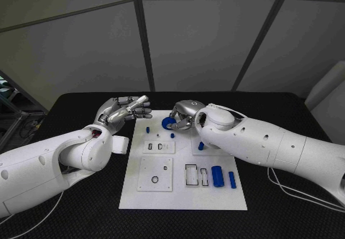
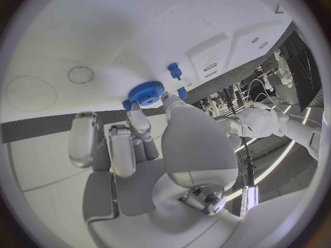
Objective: Assemble the parts on the task board
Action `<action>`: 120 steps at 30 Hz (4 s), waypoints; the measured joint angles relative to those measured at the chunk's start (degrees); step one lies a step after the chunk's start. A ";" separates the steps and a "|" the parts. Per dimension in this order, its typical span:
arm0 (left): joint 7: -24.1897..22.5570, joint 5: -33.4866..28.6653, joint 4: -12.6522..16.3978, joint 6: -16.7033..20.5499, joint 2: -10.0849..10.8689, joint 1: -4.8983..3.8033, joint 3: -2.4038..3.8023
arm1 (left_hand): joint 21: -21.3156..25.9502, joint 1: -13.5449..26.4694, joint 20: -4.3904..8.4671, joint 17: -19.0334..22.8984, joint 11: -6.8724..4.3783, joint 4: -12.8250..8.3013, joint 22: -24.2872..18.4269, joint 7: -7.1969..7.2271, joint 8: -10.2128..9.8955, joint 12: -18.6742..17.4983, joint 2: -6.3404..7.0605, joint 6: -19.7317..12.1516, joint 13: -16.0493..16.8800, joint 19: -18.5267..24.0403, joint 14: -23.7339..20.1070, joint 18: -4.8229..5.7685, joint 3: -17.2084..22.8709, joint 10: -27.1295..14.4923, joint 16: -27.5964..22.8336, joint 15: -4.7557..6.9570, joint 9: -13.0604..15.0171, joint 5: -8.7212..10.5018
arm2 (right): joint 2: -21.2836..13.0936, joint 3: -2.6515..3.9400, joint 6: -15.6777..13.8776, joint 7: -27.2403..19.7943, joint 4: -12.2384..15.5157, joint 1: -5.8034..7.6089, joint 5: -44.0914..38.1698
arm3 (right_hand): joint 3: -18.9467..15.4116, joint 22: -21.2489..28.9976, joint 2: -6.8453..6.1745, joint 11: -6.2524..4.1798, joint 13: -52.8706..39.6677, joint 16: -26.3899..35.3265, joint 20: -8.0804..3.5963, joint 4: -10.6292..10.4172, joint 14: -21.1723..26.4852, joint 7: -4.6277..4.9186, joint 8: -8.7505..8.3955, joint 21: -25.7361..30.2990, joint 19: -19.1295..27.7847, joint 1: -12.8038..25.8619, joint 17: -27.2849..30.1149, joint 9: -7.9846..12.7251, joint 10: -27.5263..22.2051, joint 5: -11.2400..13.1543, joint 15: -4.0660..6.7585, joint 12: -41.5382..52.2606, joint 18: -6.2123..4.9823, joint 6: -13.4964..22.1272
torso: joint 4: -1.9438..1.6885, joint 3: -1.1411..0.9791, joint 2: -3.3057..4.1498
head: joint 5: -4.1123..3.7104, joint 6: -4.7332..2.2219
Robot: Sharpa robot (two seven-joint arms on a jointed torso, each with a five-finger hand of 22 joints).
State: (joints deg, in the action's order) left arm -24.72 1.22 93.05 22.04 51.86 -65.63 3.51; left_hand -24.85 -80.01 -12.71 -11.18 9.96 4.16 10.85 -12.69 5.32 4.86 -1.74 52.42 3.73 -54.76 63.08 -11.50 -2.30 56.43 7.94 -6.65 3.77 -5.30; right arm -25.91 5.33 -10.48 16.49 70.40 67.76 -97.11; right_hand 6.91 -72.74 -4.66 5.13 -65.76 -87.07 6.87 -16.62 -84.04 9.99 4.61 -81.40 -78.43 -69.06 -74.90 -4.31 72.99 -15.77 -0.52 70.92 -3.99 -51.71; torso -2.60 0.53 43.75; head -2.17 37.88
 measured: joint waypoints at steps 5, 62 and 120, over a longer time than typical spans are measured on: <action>0.05 0.00 -0.03 0.01 0.07 0.00 0.00 | 0.00 0.00 0.00 -0.01 0.00 -0.06 0.00 0.00 0.00 -0.10 0.00 0.00 0.00 0.00 0.00 0.00 -0.06 0.00 0.00 0.00 0.00 0.00 | -1.64 -0.02 -1.28 -0.04 1.39 -0.01 0.55 | 0.51 -0.05 0.23 -0.01 -0.43 0.00 0.00 0.19 0.00 -0.10 0.00 0.00 0.00 0.23 0.00 -0.09 -0.01 -0.64 0.00 0.46 -0.01 -0.59 | 0.00 0.00 -0.01 | 0.00 0.00; 0.00 0.13 -2.03 -0.62 -0.34 0.11 -0.02 | 0.00 0.00 -0.20 -0.14 0.00 -0.37 -0.01 0.00 0.01 -0.10 0.00 0.00 0.00 0.62 -0.42 0.06 -0.06 0.00 -0.28 -0.42 0.00 0.00 | -23.02 -0.11 -3.45 -22.46 1.37 -1.85 23.40 | 0.37 5.79 -3.83 -0.33 3.01 1.68 -0.21 7.04 0.01 -0.05 -0.90 3.14 3.49 -14.26 -0.02 0.37 -2.17 1.01 0.43 -2.88 0.00 0.06 | 1.25 -0.44 -0.32 | -2.02 -0.43; 0.11 0.56 -2.36 -0.67 -0.22 0.15 -0.02 | 0.00 -0.31 0.01 -0.21 0.00 -0.53 -0.01 0.00 -0.20 -0.10 -0.31 0.00 0.00 0.83 -0.42 0.05 0.09 0.00 -0.50 -0.42 0.00 0.00 | -22.42 -0.05 -6.82 -20.48 4.36 -2.19 24.88 | 2.17 1.61 2.22 -3.70 -1.26 1.39 -2.49 7.40 0.11 -3.06 5.21 1.55 1.21 -16.65 -0.01 -1.40 1.65 0.57 2.38 0.24 0.00 -9.86 | 1.32 -0.45 -0.45 | -1.91 0.34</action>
State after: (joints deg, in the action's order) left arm -24.61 1.79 90.69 21.36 51.64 -65.48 3.49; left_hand -24.85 -80.32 -12.70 -11.39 9.97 3.63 10.84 -12.69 5.12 4.76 -2.05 52.42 3.73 -53.93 62.66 -11.45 -2.21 56.43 7.44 -7.07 3.77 -5.30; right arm -48.33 5.28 -17.30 -4.00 74.76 65.57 -72.23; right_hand 9.08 -71.12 -2.44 1.44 -67.02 -85.68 4.39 -9.23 -83.94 6.93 9.82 -79.85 -77.22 -85.71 -74.91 -5.72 74.64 -15.20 1.86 71.15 -4.00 -61.58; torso -1.29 0.08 43.30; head -4.08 38.22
